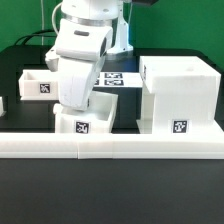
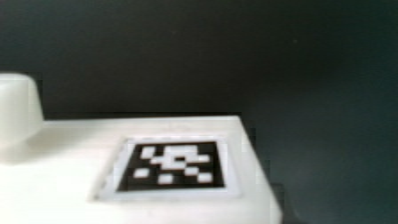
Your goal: Assemble drawer
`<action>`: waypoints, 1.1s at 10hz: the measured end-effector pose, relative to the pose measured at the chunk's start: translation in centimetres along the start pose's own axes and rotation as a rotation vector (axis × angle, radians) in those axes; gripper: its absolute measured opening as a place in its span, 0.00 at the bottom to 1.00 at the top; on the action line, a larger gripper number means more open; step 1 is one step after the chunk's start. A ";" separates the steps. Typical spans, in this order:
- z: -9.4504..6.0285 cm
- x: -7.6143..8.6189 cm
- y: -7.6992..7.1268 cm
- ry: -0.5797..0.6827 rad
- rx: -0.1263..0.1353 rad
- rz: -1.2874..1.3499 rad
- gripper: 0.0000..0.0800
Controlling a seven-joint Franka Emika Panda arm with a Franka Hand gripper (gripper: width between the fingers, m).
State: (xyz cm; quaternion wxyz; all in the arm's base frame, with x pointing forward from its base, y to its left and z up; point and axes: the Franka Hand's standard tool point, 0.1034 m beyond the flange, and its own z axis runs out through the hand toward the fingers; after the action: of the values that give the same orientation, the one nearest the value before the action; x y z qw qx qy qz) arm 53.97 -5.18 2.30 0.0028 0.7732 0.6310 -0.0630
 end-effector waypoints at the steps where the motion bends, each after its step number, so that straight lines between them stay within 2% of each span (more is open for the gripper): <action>1: 0.1 -0.1 0.0 0.000 0.001 -0.001 0.05; 2: 0.0 0.0 0.3 0.004 -0.026 0.005 0.05; 3: 0.3 0.4 0.4 0.022 -0.114 0.018 0.05; 4: 0.7 0.9 -0.3 0.032 -0.135 0.047 0.05; 6: 0.8 0.7 -0.3 0.031 -0.131 0.051 0.05; 7: 0.8 1.1 -0.5 0.030 -0.125 0.042 0.05; 8: 0.7 1.6 -0.7 0.018 -0.107 -0.024 0.05; 10: 0.1 1.1 -0.4 -0.004 -0.052 -0.143 0.05; 11: 0.1 0.9 -0.3 -0.005 -0.045 -0.134 0.05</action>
Offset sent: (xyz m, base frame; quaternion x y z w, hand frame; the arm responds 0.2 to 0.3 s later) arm -0.0033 0.0309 -0.0025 -0.1339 0.0355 0.0755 0.9875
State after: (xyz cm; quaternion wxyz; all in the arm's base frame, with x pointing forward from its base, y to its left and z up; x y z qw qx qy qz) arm 53.85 -4.22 2.11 0.0175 0.7290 0.6824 -0.0509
